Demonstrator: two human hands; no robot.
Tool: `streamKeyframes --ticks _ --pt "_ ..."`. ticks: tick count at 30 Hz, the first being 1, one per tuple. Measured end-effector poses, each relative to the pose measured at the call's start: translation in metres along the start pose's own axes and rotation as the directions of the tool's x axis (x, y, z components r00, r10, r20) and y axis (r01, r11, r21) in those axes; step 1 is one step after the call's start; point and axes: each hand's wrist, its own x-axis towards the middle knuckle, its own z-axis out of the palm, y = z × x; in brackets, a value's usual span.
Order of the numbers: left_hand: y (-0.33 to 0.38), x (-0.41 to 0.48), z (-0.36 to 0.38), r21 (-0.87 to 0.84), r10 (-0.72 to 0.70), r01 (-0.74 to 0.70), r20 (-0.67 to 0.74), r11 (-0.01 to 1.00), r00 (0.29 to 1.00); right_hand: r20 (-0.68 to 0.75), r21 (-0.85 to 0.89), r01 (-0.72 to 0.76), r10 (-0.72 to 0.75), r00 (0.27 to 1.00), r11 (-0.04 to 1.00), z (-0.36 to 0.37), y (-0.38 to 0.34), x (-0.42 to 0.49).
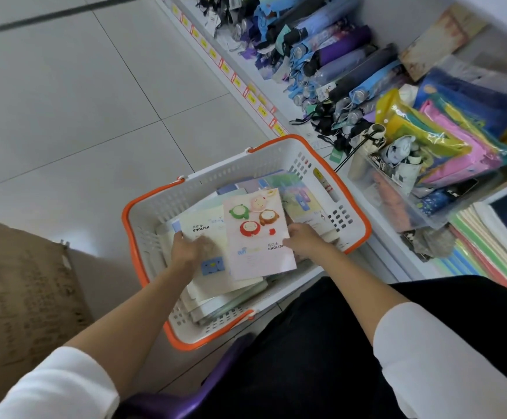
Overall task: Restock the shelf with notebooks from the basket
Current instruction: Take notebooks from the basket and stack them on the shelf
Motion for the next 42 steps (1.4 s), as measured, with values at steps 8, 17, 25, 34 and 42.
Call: streamKeyframes --ticks 8,17,25,34,42 --pt "0.009 -0.006 -0.006 -0.116 -0.04 0.045 0.045 0.992 0.998 0.212 -0.016 0.182 -0.175 0.962 0.983 0.04 -0.02 -0.021" --pt "0.065 -0.029 -0.001 -0.337 0.064 0.012 0.213 0.941 0.975 0.049 0.123 0.06 -0.066 0.997 0.991 0.0 -0.033 -0.033" --pt "0.108 -0.086 0.046 -0.384 0.156 -0.015 0.338 0.923 0.928 -0.229 0.314 0.157 -0.086 0.97 0.936 -0.044 -0.017 -0.074" --pt "0.172 -0.174 0.118 -0.405 0.324 -0.121 0.483 0.906 0.814 -0.375 0.522 0.256 -0.051 0.926 0.814 -0.125 0.03 -0.147" --pt "0.228 -0.295 0.181 -0.439 0.469 -0.218 0.616 0.872 0.633 -0.652 0.559 0.424 0.062 0.755 0.712 -0.232 0.071 -0.243"
